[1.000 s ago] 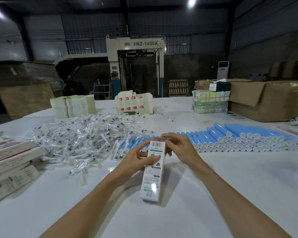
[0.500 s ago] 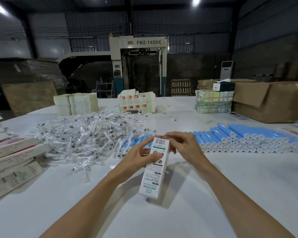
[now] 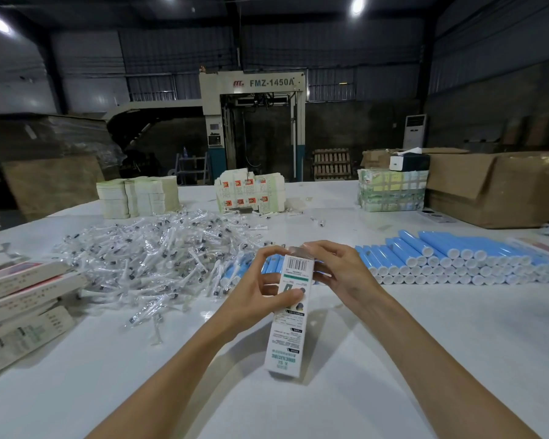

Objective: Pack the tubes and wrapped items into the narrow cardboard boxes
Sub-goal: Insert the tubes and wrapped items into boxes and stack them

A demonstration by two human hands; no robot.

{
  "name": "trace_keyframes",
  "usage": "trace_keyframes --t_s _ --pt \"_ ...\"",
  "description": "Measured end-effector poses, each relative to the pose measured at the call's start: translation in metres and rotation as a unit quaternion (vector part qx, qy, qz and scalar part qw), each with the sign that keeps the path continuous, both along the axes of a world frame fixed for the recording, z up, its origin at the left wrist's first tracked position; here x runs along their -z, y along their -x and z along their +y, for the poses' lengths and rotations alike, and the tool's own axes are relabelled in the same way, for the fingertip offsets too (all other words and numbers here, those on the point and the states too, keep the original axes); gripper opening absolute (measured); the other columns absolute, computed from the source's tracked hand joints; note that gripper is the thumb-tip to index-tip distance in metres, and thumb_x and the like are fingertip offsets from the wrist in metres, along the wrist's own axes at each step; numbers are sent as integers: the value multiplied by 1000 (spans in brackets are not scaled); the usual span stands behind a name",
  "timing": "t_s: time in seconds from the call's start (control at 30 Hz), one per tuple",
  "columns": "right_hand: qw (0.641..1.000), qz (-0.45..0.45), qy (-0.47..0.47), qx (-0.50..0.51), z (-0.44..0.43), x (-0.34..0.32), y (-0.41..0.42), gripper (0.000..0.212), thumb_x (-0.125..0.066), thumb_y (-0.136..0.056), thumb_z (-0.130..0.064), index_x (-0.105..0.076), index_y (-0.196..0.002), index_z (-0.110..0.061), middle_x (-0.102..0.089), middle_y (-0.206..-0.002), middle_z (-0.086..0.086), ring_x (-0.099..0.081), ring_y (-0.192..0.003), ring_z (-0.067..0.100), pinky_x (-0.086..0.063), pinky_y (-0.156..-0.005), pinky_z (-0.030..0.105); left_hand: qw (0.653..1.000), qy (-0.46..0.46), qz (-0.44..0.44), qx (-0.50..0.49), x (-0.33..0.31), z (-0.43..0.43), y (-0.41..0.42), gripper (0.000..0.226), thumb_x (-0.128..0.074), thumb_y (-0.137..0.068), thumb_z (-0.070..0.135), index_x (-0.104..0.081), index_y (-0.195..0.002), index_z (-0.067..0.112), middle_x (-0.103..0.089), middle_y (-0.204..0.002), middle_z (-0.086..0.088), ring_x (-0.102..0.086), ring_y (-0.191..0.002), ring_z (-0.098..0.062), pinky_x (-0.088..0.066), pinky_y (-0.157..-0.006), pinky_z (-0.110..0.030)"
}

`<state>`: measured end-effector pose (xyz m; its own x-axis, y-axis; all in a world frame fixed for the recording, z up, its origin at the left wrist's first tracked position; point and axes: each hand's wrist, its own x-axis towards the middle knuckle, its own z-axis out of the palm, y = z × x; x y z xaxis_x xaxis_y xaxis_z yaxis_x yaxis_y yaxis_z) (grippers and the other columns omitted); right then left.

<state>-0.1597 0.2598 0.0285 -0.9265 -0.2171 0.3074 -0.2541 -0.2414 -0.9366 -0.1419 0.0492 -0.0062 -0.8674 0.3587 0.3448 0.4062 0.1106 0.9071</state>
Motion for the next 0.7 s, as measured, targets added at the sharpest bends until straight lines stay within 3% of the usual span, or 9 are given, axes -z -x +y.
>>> trace_keyframes --t_s 0.17,0.37,0.53,0.7 --pt "1000 -18 19 0 -2 5 2 6 -74 -94 -9 -80 -94 -9 -77 -89 17 -74 -81 21 -58 -68 25 1000 4 20 11 2 0 2 75 -88 -91 38 -37 -146 38 -81 -116 -11 -78 -97 -28 -63 -77 -38" --pt "1000 -18 21 -8 1 2 2 6 -73 -92 -4 -79 -95 -3 -77 -92 18 -75 -85 21 -59 -70 25 1000 0 2 11 1 1 1 77 -88 -89 37 -34 -144 41 -81 -116 -11 -78 -93 -28 -64 -78 -38" --pt "1000 -5 14 -17 1 2 1 13 -72 -95 -8 -76 -101 3 -77 -97 19 -75 -90 20 -59 -74 26 1000 -10 -5 5 0 1 0 82 -89 -87 37 -36 -148 51 -80 -116 -14 -79 -100 -35 -65 -85 -45" --pt "998 11 11 -61 5 3 2 21 -72 -97 -23 -80 -109 -7 -77 -109 18 -73 -105 22 -58 -85 26 1000 -20 -5 -2 -1 -2 -1 78 -85 -94 34 -37 -151 54 -80 -118 -12 -79 -103 -34 -66 -86 -44"
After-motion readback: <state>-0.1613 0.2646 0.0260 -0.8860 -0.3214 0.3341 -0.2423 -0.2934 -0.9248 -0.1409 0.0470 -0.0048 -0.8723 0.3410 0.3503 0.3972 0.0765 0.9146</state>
